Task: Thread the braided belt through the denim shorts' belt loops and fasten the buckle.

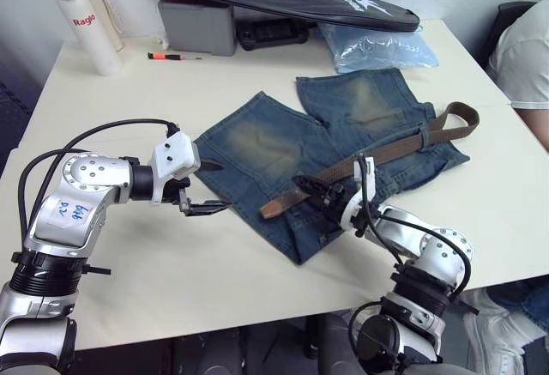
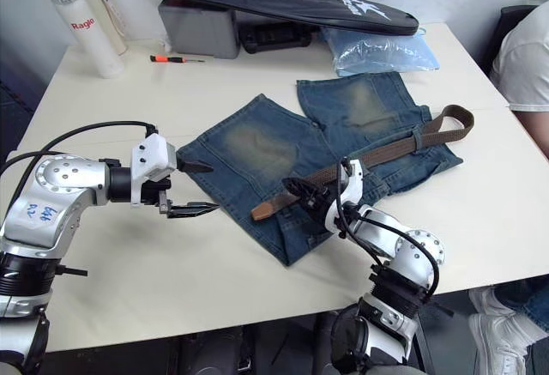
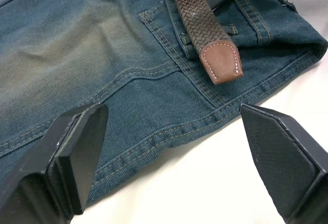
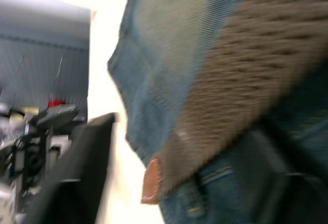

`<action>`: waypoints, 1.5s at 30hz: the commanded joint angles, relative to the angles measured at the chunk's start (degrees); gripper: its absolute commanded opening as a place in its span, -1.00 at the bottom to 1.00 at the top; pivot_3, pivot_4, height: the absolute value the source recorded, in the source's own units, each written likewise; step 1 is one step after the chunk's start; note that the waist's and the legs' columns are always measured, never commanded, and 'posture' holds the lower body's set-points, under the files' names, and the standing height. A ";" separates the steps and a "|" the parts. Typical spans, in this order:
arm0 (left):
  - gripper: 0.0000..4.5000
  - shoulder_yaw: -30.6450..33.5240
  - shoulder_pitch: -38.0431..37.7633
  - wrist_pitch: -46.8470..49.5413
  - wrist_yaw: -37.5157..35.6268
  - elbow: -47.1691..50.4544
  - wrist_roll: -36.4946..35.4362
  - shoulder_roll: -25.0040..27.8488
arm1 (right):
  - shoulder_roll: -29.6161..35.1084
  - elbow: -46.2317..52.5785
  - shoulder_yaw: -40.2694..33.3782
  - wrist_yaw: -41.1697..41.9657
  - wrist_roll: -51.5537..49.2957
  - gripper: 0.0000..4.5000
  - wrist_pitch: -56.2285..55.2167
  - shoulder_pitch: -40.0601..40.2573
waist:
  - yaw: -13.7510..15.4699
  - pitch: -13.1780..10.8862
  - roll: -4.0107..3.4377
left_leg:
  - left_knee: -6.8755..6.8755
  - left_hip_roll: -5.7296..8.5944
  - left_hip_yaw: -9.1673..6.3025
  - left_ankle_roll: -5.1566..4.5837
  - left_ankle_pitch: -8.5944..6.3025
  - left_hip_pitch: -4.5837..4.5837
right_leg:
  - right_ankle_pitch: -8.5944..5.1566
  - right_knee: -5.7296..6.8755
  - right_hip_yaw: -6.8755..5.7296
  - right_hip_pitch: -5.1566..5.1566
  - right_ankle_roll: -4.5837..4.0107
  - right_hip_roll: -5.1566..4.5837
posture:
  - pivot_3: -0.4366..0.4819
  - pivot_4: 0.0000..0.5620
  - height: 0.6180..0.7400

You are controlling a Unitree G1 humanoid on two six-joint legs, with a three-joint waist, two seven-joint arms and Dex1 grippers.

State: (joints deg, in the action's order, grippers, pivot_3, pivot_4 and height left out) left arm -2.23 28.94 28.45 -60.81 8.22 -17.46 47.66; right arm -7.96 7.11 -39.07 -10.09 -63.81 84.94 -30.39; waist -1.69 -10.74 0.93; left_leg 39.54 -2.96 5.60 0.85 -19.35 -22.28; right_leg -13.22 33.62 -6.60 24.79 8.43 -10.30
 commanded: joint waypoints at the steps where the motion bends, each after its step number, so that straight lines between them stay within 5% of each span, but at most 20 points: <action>1: 1.00 0.78 0.35 -1.33 0.09 0.71 0.24 0.40 | 1.52 -0.03 -2.20 -2.42 -5.10 -0.49 -2.20 -0.86 | -0.01 0.00 0.00 | 0.00 0.00 0.00 0.00 0.00 0.00 | 0.00 0.00 0.00 0.00 0.00 0.00 | -0.05 -0.47 1.00; 3: 1.00 0.44 0.67 -1.84 -0.04 0.07 0.48 0.24 | 4.31 -0.88 -3.18 -3.70 -7.84 -0.98 -3.40 -1.76 | 0.01 -0.02 -0.02 | -0.01 0.00 0.01 0.00 0.00 0.00 | 0.00 -0.01 0.00 0.00 0.00 0.00 | -0.05 -0.47 1.00; 16: 1.00 -0.77 1.08 -2.81 -1.25 -0.51 0.99 0.02 | 21.27 -1.34 3.53 -0.19 -15.12 -0.98 -9.06 -0.80 | 0.02 -0.03 -0.05 | -0.14 0.00 0.08 0.00 0.00 0.02 | 0.00 -0.08 0.02 0.04 0.00 0.00 | -0.05 -0.47 1.00; 34: 1.00 -0.53 1.95 -2.35 -1.96 -0.78 0.99 0.47 | 20.00 1.29 22.61 12.61 -1.88 -0.98 -23.20 9.05 | -0.10 -0.03 -0.05 | -0.16 -0.02 0.11 0.00 0.01 0.06 | 0.00 -0.09 0.02 0.04 0.00 0.00 | -0.05 -0.47 1.00; 45: 1.00 -0.83 2.78 -2.47 -2.26 -1.21 1.17 0.35 | 29.29 0.46 22.34 21.65 4.57 -0.98 -27.26 4.23 | 0.15 -0.04 -0.06 | -0.15 -0.01 0.17 0.01 0.01 0.07 | 0.00 -0.09 0.06 0.04 0.00 -0.01 | -0.05 -0.47 1.00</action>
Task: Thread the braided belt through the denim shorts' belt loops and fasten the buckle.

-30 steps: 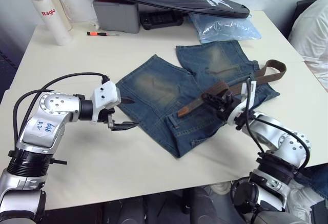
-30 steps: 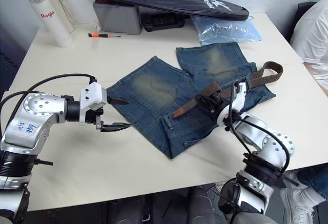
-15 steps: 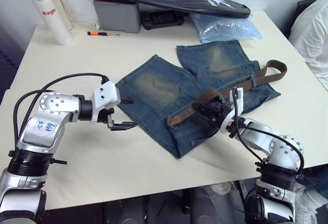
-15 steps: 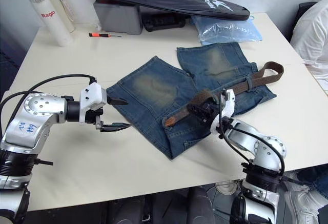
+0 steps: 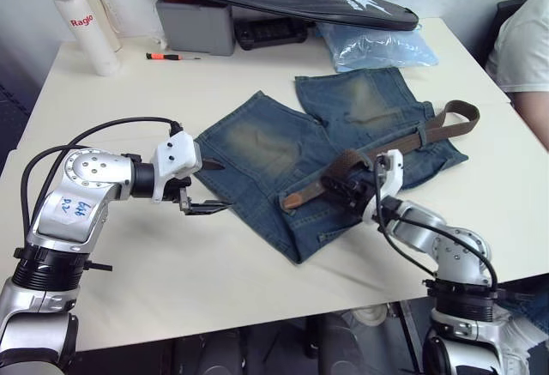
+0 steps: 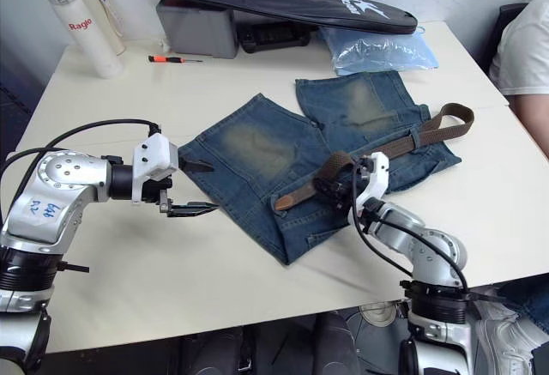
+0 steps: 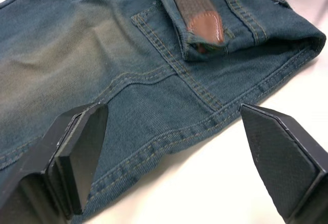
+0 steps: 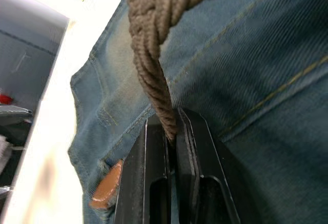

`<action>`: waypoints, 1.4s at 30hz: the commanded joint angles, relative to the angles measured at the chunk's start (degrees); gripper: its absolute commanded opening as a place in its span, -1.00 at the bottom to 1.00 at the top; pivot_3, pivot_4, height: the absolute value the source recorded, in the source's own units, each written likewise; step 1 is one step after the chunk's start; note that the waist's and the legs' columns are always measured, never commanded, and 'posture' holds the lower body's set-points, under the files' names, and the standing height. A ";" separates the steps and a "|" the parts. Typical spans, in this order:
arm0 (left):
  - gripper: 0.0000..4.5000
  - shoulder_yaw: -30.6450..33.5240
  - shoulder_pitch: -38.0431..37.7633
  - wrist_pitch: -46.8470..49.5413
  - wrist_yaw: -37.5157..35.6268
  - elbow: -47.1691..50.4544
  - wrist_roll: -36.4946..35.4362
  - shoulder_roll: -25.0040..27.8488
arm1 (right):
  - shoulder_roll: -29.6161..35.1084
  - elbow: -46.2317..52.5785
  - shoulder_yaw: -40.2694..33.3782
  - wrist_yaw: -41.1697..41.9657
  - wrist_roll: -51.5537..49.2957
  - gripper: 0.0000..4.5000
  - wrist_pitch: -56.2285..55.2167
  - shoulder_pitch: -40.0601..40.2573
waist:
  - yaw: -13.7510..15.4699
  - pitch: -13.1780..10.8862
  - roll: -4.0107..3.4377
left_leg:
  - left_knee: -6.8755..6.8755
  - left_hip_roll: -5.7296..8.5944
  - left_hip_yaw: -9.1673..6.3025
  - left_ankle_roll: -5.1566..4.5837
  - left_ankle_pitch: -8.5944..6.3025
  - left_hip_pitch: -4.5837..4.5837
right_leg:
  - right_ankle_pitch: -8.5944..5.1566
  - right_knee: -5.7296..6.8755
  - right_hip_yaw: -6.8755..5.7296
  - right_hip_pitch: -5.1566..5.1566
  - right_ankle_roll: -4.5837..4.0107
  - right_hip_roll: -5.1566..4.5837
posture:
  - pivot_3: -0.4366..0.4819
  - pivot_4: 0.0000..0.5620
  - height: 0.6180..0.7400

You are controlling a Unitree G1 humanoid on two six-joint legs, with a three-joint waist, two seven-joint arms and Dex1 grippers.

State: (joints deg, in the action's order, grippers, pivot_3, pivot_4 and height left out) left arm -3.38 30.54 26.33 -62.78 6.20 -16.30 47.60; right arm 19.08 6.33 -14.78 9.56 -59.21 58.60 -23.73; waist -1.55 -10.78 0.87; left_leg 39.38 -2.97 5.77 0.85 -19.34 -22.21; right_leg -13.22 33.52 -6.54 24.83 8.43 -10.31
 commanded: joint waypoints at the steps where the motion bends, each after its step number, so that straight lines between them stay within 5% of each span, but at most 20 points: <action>1: 1.00 0.28 1.24 -0.38 -0.29 0.77 0.04 0.37 | 2.83 1.06 -2.11 2.37 -0.11 -0.98 -0.72 -2.94 | 0.02 0.00 0.00 | 0.00 0.00 0.00 0.00 0.00 0.01 | 0.00 0.01 -0.01 0.00 0.00 0.00 | -0.05 -0.47 1.00; 13: 1.00 0.26 1.71 -1.04 -0.22 0.07 0.53 -0.09 | 2.08 3.66 -1.96 7.37 -0.03 -0.98 -3.10 -3.39 | 0.01 0.00 0.00 | 0.00 0.00 0.00 0.00 0.00 0.00 | 0.00 -0.01 -0.01 0.00 0.00 0.00 | -0.05 -0.47 1.00; 29: 1.00 -0.14 2.70 -2.10 -0.66 -0.97 1.08 -0.55 | 4.65 4.44 9.74 20.49 16.52 -0.98 -15.89 3.73 | -0.01 0.00 0.00 | 0.00 0.00 0.01 0.01 0.00 0.01 | 0.00 -0.01 -0.01 0.00 0.00 0.01 | -0.05 -0.47 1.00; 42: 1.00 -0.54 3.00 -2.54 -0.60 -1.28 1.02 -1.04 | -1.84 6.42 13.88 19.22 15.46 -0.98 -11.27 3.60 | -0.03 0.00 0.00 | 0.00 0.00 0.01 0.02 0.01 0.02 | 0.00 0.00 -0.02 0.00 0.00 0.01 | -0.05 -0.47 1.00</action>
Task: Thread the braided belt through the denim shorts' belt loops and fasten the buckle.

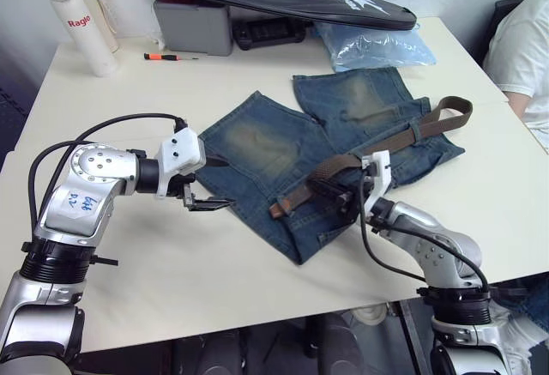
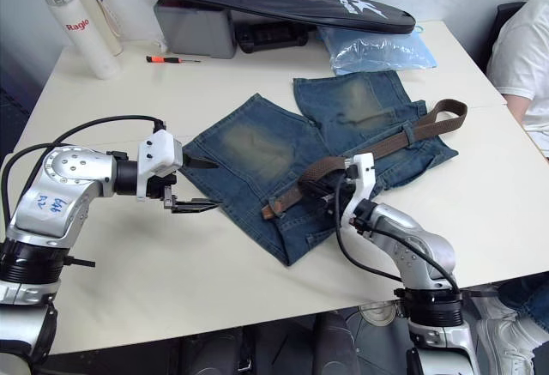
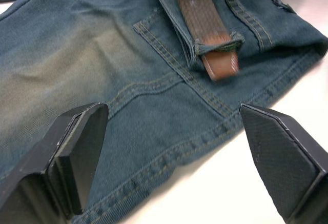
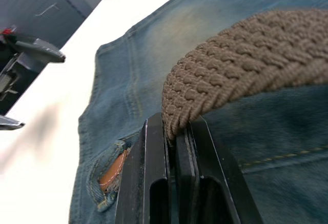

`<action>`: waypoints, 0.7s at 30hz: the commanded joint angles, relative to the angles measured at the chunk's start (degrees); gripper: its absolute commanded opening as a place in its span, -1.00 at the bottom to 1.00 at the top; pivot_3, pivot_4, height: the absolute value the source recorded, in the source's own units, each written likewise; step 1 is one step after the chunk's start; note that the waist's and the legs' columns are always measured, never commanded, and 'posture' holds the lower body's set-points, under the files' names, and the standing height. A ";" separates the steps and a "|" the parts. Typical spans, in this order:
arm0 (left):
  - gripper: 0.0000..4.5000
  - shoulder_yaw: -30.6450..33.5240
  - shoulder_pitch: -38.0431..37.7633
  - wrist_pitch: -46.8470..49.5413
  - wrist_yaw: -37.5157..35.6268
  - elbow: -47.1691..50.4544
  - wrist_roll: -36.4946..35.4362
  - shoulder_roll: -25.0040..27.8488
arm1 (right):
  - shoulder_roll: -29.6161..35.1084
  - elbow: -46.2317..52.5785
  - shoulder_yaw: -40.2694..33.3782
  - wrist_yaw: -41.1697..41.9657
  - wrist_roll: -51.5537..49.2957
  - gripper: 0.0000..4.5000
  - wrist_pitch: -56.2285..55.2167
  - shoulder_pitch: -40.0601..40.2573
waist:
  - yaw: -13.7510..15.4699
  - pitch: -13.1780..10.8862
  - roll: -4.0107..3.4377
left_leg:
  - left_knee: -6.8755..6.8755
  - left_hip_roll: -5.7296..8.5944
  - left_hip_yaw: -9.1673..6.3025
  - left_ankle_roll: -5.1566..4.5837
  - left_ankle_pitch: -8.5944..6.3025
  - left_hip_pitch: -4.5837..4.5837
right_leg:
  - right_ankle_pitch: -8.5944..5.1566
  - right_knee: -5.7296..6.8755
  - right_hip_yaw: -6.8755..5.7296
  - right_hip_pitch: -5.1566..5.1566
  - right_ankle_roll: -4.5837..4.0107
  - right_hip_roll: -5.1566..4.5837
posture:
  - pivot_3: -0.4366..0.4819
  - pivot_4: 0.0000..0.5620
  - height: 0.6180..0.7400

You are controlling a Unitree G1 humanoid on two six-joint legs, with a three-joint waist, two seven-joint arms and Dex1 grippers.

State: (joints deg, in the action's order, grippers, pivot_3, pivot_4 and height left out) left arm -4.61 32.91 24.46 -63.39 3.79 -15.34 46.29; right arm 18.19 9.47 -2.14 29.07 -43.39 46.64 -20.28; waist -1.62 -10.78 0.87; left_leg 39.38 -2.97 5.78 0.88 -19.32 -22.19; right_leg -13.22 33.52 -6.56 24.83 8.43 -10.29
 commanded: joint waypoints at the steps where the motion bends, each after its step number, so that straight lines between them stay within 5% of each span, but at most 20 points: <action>1: 1.00 0.67 0.55 -0.62 0.04 1.23 0.03 0.25 | -1.22 3.55 1.45 -0.64 -0.18 -0.98 0.87 0.28 | 0.05 0.00 0.00 | 0.00 0.00 0.00 0.00 0.00 0.00 | 0.00 0.00 0.00 0.00 0.00 0.00 | -0.05 -0.47 1.00; 10: 1.00 0.95 -0.28 1.50 -1.32 2.69 -1.45 0.87 | 0.19 5.43 -0.63 -2.65 -1.31 -0.98 4.00 0.03 | 0.09 0.00 0.00 | 0.00 0.00 0.00 0.00 0.00 0.00 | 0.00 0.01 0.00 -0.01 0.00 0.00 | -0.05 -0.47 1.00; 18: 1.00 1.02 -0.60 2.18 -1.73 3.09 -1.46 0.98 | 5.31 10.02 -5.46 -2.82 -8.65 0.17 12.61 -3.08 | 0.15 0.00 0.00 | 0.00 0.00 0.00 0.00 0.00 -0.01 | 0.00 0.00 0.00 -0.01 0.00 0.00 | -0.05 -0.47 1.00; 21: 1.00 0.87 -1.28 4.55 -3.14 4.20 -3.07 1.35 | 11.78 13.67 -6.13 0.18 -10.90 0.69 17.21 -3.37 | 0.19 0.00 0.00 | 0.02 0.00 -0.01 0.00 0.00 0.00 | 0.00 0.02 0.00 -0.02 0.00 0.00 | -0.05 -0.47 1.00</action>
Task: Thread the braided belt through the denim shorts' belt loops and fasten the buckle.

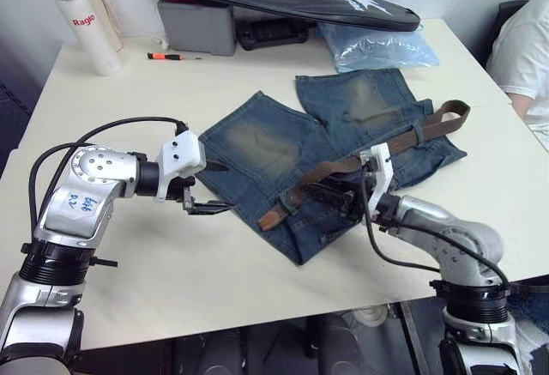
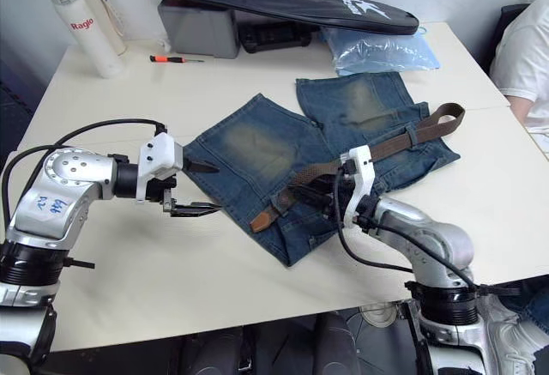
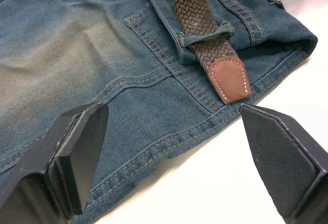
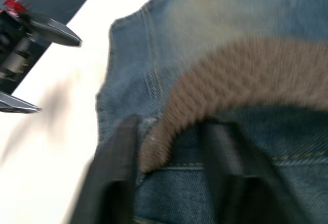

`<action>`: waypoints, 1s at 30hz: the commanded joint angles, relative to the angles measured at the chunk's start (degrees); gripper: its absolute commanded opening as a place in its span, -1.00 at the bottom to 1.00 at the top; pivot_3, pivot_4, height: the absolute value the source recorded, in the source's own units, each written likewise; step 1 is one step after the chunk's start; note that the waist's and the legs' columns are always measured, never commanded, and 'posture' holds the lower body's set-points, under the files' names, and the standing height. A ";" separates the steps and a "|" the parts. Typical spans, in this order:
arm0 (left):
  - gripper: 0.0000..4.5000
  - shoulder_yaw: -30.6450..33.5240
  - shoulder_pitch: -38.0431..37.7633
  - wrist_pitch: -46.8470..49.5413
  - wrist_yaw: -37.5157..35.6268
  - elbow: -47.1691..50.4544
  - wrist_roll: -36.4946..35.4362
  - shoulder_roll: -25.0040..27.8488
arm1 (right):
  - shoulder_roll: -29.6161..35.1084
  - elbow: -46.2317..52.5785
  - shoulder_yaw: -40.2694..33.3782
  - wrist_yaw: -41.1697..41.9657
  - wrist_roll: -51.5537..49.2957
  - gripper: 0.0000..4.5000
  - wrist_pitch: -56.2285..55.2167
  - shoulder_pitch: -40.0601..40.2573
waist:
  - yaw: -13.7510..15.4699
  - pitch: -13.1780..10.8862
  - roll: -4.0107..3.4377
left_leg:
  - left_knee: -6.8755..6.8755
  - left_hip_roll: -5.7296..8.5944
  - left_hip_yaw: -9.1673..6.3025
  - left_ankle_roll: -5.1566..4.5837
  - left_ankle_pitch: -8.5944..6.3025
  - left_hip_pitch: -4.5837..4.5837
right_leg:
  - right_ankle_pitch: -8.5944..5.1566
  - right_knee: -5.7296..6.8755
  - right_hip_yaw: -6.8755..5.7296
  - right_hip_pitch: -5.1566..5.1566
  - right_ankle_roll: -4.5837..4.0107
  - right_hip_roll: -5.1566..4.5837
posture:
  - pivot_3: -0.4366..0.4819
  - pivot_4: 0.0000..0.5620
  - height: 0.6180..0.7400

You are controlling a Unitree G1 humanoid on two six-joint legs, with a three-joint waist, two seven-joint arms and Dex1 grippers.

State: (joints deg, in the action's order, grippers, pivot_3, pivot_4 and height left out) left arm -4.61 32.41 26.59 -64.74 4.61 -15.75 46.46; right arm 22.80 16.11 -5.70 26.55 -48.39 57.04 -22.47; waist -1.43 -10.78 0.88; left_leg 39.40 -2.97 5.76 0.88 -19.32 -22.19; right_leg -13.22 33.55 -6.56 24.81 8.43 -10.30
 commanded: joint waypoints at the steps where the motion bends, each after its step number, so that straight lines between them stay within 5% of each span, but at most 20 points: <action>1: 1.00 0.56 -1.50 4.83 -3.28 4.67 -4.32 1.80 | 10.45 8.50 -0.99 4.49 -4.08 0.86 6.94 -1.08 | 0.01 0.00 0.00 | 0.00 0.00 0.00 0.00 0.00 -0.01 | 0.00 0.00 0.00 0.01 0.00 0.00 | -0.05 -0.47 1.00; 7: 1.00 -1.21 -1.44 6.89 -2.60 6.80 -5.14 -0.32 | 27.01 14.79 6.50 13.89 2.80 0.94 5.06 0.02 | 0.60 0.01 0.02 | 0.02 0.00 0.01 -0.03 -0.02 -0.02 | 0.00 -0.04 -0.02 -0.01 0.00 -0.02 | -0.05 -0.47 1.00; 11: 1.00 -3.18 -0.39 6.30 -1.49 7.02 -4.60 -3.21 | 32.30 16.14 6.74 16.47 5.84 0.94 2.24 1.26 | 1.53 0.02 0.05 | 0.15 0.01 0.00 -0.04 -0.03 -0.02 | 0.01 -0.04 -0.03 -0.06 0.01 -0.02 | -0.05 -0.47 1.00; 19: 1.00 -9.42 2.19 3.46 3.11 4.03 -0.05 -11.79 | 33.57 15.01 5.77 16.81 9.50 0.94 -0.52 2.29 | 2.49 0.03 0.06 | 0.38 0.01 -0.04 -0.08 -0.05 -0.06 | 0.03 -0.02 -0.06 -0.16 0.02 -0.03 | -0.05 -0.47 1.00; 30: 1.00 -14.50 1.34 10.24 11.09 3.65 5.94 -15.63 | 32.86 15.01 4.49 15.85 11.27 0.94 -1.61 3.01 | 2.80 0.03 0.06 | 0.50 0.01 -0.09 -0.12 -0.08 -0.08 | 0.04 0.00 -0.08 -0.20 0.02 -0.03 | -0.05 -0.47 1.00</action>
State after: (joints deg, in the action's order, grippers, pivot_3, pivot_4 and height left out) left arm -18.61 33.86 36.03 -54.58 6.39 -10.48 31.36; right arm 55.75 30.15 1.12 42.58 -37.47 56.26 -19.50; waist 1.37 -10.74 0.94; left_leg 39.90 -2.96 5.67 0.76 -19.40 -22.27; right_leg -13.18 33.54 -6.64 24.62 8.45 -10.33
